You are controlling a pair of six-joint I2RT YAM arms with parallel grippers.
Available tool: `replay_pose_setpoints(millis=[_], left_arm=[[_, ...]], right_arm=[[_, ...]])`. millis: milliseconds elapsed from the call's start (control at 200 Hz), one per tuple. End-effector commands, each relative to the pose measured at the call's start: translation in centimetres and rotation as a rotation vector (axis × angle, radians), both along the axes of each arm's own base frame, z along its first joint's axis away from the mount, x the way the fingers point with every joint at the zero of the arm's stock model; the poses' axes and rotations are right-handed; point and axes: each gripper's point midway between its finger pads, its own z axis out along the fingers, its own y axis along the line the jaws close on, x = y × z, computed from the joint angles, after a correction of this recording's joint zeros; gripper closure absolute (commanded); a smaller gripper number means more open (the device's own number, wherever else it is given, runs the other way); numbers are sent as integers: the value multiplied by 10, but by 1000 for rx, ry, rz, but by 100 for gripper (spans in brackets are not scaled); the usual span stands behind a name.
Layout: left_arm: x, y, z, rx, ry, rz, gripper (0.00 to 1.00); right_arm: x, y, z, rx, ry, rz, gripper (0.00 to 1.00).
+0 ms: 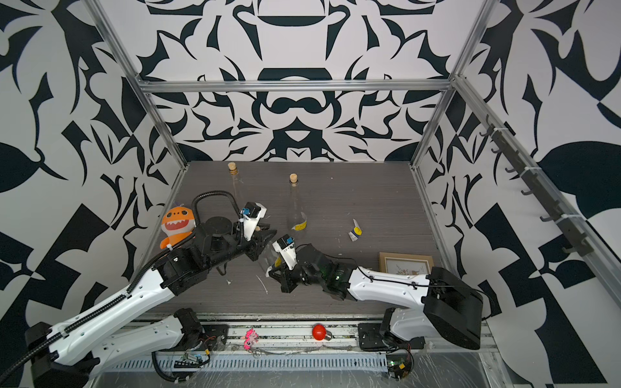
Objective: Remove the label from the bottle
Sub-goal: Tear open the label from the bottle.
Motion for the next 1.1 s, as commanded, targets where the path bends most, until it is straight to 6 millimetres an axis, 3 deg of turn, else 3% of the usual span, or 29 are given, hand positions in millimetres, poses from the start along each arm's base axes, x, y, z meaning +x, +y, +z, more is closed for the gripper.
replay_pose_setpoints(millis=[0, 165, 390, 870, 1095], left_arm=[[-2, 6, 2, 52, -42, -38, 100], [-2, 5, -7, 103, -41, -61, 100], [-1, 9, -10, 150, -66, -67, 100], [-1, 0, -21, 207, -30, -117, 100], [1, -3, -22, 241, -52, -102, 100]], right_arm=[[0, -5, 6, 3, -1, 19, 100], [-4, -8, 8, 11, 22, 53, 100], [-9, -14, -2, -17, 50, 59, 100], [-19, -42, -15, -66, 101, 75, 100], [-25, -43, -13, -54, 111, 108, 100]])
